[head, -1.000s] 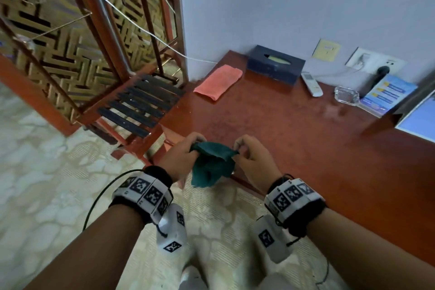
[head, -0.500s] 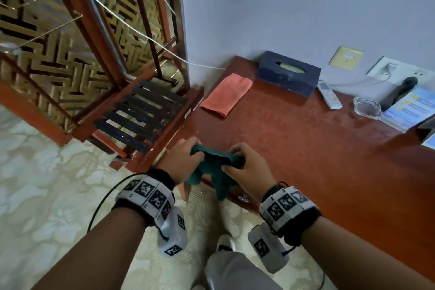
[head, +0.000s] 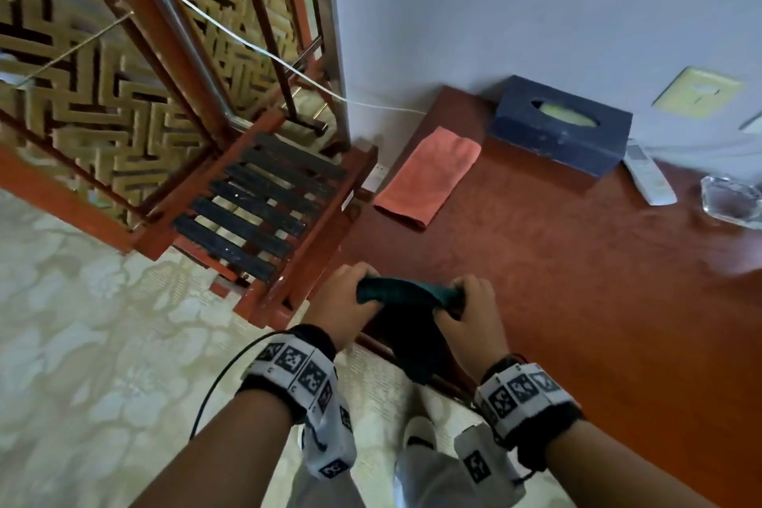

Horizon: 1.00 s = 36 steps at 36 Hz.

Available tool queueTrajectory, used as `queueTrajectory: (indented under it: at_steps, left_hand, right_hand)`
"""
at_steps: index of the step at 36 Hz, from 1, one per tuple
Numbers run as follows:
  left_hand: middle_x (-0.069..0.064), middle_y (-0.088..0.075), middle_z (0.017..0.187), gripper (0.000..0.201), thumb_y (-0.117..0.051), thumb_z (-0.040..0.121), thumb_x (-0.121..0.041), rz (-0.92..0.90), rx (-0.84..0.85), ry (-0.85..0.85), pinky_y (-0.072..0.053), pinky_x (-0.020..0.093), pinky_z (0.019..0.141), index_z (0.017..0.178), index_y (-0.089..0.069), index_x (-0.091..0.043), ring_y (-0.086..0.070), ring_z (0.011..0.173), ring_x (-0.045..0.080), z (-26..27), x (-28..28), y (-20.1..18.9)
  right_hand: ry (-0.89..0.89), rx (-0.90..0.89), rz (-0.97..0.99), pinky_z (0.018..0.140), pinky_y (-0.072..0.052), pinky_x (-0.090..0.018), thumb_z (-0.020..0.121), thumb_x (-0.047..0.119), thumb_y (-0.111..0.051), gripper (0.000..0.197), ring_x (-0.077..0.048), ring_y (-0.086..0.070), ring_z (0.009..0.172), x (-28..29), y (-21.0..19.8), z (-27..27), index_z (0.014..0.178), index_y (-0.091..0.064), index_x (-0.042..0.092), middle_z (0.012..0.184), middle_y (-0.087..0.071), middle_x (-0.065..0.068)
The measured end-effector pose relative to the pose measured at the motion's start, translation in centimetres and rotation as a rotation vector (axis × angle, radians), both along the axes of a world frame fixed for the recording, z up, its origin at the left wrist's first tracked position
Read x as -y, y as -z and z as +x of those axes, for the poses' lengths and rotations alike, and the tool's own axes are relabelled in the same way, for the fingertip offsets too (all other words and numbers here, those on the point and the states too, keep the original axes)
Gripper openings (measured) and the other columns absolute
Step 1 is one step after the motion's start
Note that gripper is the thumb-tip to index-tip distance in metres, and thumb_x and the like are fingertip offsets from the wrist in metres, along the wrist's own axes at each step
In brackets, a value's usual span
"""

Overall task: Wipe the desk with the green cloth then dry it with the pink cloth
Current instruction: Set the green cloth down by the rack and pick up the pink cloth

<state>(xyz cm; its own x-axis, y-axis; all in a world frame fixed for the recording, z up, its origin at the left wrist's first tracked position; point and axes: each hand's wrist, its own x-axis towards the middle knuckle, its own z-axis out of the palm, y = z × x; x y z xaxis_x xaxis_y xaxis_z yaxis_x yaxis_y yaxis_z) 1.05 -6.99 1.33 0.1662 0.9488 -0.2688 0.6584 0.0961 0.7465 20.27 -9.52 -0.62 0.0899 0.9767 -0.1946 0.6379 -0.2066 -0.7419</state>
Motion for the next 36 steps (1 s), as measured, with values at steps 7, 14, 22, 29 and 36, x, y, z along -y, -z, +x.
queueTrajectory:
  at_steps: [7, 14, 22, 29, 36]
  left_hand:
    - [-0.005, -0.060, 0.112, 0.031, -0.067, 0.084, -0.016, -0.283, 0.000, 0.189, -0.046, 0.029, 0.091, 0.112, -0.058, -0.025, -0.056, 0.104, 0.012, -1.5, -1.3, 2.9]
    - [-0.007, -0.059, 0.115, 0.020, -0.058, 0.092, -0.019, -0.297, 0.042, 0.189, -0.045, 0.033, 0.096, 0.110, -0.058, -0.027, -0.054, 0.108, 0.010, -6.2, -3.4, 3.6]
    - [-0.007, -0.061, 0.108, 0.019, -0.055, 0.092, -0.013, -0.296, 0.100, 0.127, -0.045, 0.019, 0.085, 0.105, -0.059, -0.026, -0.057, 0.101, 0.005, -10.8, -6.3, 3.7]
    - [-0.013, -0.064, 0.104, 0.018, -0.053, 0.093, -0.018, -0.349, 0.124, 0.099, -0.043, 0.018, 0.083, 0.103, -0.062, -0.031, -0.057, 0.098, -0.004, -12.9, -8.1, 4.2]
    - [-0.012, -0.064, 0.101, 0.019, -0.049, 0.095, -0.020, -0.372, 0.105, 0.151, -0.041, 0.016, 0.072, 0.109, -0.062, -0.025, -0.058, 0.090, -0.001, -13.2, -8.8, 3.8]
  right_hand:
    - [-0.131, 0.168, -0.115, 0.099, -0.038, -0.025, 0.085, 0.018, -0.063, 0.030, -0.014, -0.041, 0.113, -0.1, 3.5, -2.3, 0.112, -0.050, 0.017, 0.129, -0.036, 0.001]
    - [-0.301, 0.483, -0.369, 0.116, 0.008, -0.047, 0.096, 0.054, -0.036, 0.066, -0.036, -0.002, 0.146, -1.5, 6.7, -6.5, 0.151, -0.002, 0.040, 0.157, 0.024, -0.001]
    - [-0.308, 0.527, -0.320, 0.111, 0.019, -0.050, 0.074, 0.069, 0.005, 0.079, -0.044, 0.000, 0.144, -4.9, 9.0, -10.9, 0.149, 0.011, 0.042, 0.144, 0.044, 0.004]
    - [-0.272, 0.527, -0.278, 0.113, 0.016, -0.050, 0.098, 0.054, -0.028, 0.064, -0.043, 0.004, 0.144, -8.8, 9.3, -14.0, 0.150, 0.004, 0.040, 0.154, 0.033, 0.000]
    - [-0.349, 0.525, -0.252, 0.116, 0.009, -0.047, 0.101, 0.037, -0.036, 0.061, -0.035, -0.008, 0.144, -6.7, 8.3, -14.5, 0.153, -0.005, 0.032, 0.158, 0.020, -0.002]
